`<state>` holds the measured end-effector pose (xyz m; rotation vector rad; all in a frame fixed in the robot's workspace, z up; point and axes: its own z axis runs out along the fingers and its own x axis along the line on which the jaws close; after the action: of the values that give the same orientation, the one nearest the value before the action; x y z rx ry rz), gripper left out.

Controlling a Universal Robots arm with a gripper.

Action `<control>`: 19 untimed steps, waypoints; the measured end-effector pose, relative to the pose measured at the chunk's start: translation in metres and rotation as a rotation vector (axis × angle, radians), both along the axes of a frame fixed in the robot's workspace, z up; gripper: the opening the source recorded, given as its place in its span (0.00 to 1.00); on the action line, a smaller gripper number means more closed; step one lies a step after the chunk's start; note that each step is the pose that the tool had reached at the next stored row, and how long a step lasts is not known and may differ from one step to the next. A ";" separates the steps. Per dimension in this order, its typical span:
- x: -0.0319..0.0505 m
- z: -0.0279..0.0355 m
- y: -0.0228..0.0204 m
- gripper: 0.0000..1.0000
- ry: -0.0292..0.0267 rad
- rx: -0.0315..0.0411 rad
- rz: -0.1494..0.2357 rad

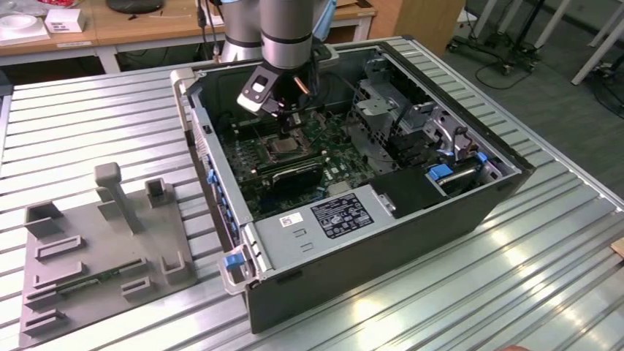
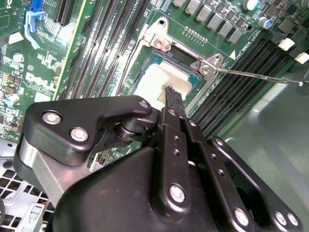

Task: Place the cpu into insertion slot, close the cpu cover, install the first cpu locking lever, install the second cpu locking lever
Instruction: 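Place the cpu into insertion slot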

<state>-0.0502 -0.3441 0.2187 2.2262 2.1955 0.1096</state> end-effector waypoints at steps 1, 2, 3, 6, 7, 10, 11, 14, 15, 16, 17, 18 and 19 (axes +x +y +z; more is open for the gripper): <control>0.0000 -0.0009 0.0000 0.11 0.0002 -0.0003 0.000; 0.0000 -0.0021 0.0000 0.11 0.0001 -0.0002 0.000; 0.0000 -0.0031 0.0000 0.11 0.0001 -0.0002 0.000; 0.0000 -0.0055 0.0000 0.11 0.0002 -0.0003 0.000; -0.0001 -0.0056 -0.0001 0.11 0.0004 -0.0005 0.000; 0.0000 -0.0056 -0.0001 0.11 0.0004 -0.0004 0.000; 0.0000 -0.0057 0.0000 0.11 0.0003 -0.0003 0.000; 0.0000 -0.0067 0.0000 0.11 0.0001 0.0000 0.000; 0.0000 -0.0074 0.0000 0.11 0.0003 -0.0003 0.000; 0.0000 -0.0083 0.0000 0.11 0.0003 -0.0003 0.000; 0.0000 -0.0093 0.0000 0.11 0.0003 -0.0002 0.000; 0.0000 -0.0103 0.0000 0.11 0.0003 -0.0002 0.000; 0.0000 -0.0110 0.0000 0.11 0.0003 -0.0002 0.000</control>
<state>-0.0502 -0.3441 0.2078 2.2262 2.1956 0.1091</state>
